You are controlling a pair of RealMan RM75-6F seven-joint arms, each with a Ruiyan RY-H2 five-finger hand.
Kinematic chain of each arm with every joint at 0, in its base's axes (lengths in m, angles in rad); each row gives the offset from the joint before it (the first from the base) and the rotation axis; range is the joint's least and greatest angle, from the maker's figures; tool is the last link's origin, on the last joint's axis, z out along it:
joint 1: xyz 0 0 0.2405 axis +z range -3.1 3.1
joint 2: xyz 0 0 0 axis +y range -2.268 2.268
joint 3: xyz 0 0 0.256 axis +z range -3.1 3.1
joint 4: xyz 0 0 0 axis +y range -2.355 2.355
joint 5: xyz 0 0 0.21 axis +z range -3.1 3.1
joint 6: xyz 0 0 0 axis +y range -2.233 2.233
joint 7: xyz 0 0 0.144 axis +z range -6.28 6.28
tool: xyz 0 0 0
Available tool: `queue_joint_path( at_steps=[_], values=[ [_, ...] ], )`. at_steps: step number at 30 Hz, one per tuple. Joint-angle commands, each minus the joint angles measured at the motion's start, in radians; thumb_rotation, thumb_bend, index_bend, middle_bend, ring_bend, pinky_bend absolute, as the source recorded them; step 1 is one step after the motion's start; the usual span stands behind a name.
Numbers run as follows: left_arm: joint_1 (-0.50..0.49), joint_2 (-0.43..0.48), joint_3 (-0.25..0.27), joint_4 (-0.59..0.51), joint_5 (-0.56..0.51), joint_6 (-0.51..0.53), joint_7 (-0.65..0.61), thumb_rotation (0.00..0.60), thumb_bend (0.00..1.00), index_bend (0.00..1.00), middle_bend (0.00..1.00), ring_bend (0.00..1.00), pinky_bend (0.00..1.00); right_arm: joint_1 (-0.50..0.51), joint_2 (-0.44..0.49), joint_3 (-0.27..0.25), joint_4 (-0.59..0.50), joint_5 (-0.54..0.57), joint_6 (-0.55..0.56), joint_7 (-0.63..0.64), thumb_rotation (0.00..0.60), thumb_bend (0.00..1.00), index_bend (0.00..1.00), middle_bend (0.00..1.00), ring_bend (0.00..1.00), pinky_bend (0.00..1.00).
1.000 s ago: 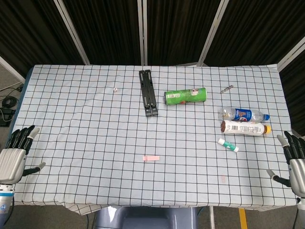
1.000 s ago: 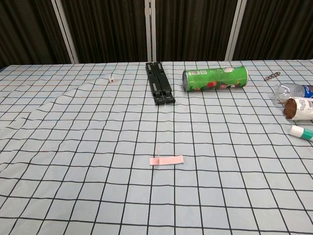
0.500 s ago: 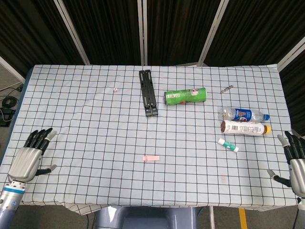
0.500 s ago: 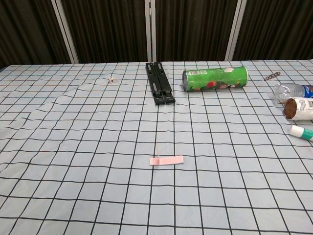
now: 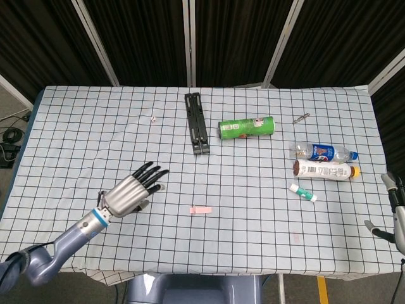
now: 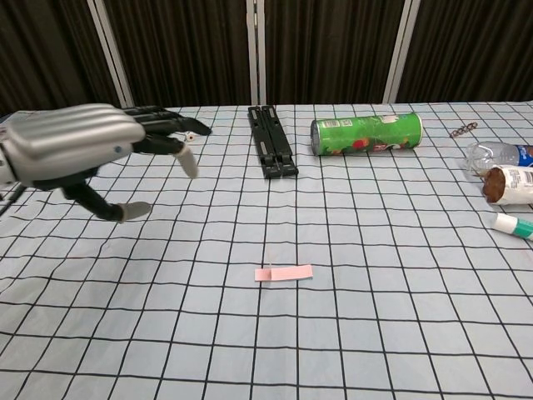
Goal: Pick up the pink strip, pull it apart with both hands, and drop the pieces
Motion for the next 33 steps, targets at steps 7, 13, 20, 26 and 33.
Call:
queue_joint_path(
  at_steps=[7, 13, 20, 26, 33],
  values=[
    [-0.17, -0.196, 0.004, 0.168, 0.029, -0.12, 0.006, 0.6, 0.48, 0.34, 0.0, 0.0, 0.0, -0.007, -0.002, 0.016, 0.029, 0.049, -0.011, 0.026, 0.6, 0.02, 0.02, 0.0, 0.0, 0.0],
    [-0.231, -0.27, 0.019, 0.243, 0.03, -0.148, 0.007, 0.6, 0.51, 0.37, 0.0, 0.0, 0.0, -0.012, 0.002, 0.026, 0.042, 0.069, -0.012, 0.055, 0.6, 0.02, 0.02, 0.0, 0.0, 0.0],
    [-0.263, -0.316, 0.025, 0.283, 0.005, -0.156, 0.031, 0.6, 0.51, 0.38, 0.0, 0.0, 0.0, -0.017, 0.007, 0.031, 0.05, 0.075, -0.012, 0.076, 0.6, 0.02, 0.02, 0.0, 0.0, 0.0],
    [-0.271, -0.323, 0.041, 0.288, -0.011, -0.145, 0.043, 0.6, 0.51, 0.39, 0.0, 0.0, 0.0, -0.02, 0.01, 0.033, 0.05, 0.075, -0.009, 0.085, 0.6, 0.02, 0.02, 0.0, 0.0, 0.0],
    [-0.268, -0.327, 0.059, 0.293, -0.034, -0.129, 0.053, 0.6, 0.51, 0.43, 0.0, 0.0, 0.0, -0.023, 0.014, 0.035, 0.046, 0.072, -0.005, 0.094, 0.6, 0.02, 0.02, 0.0, 0.0, 0.0]
  ],
)
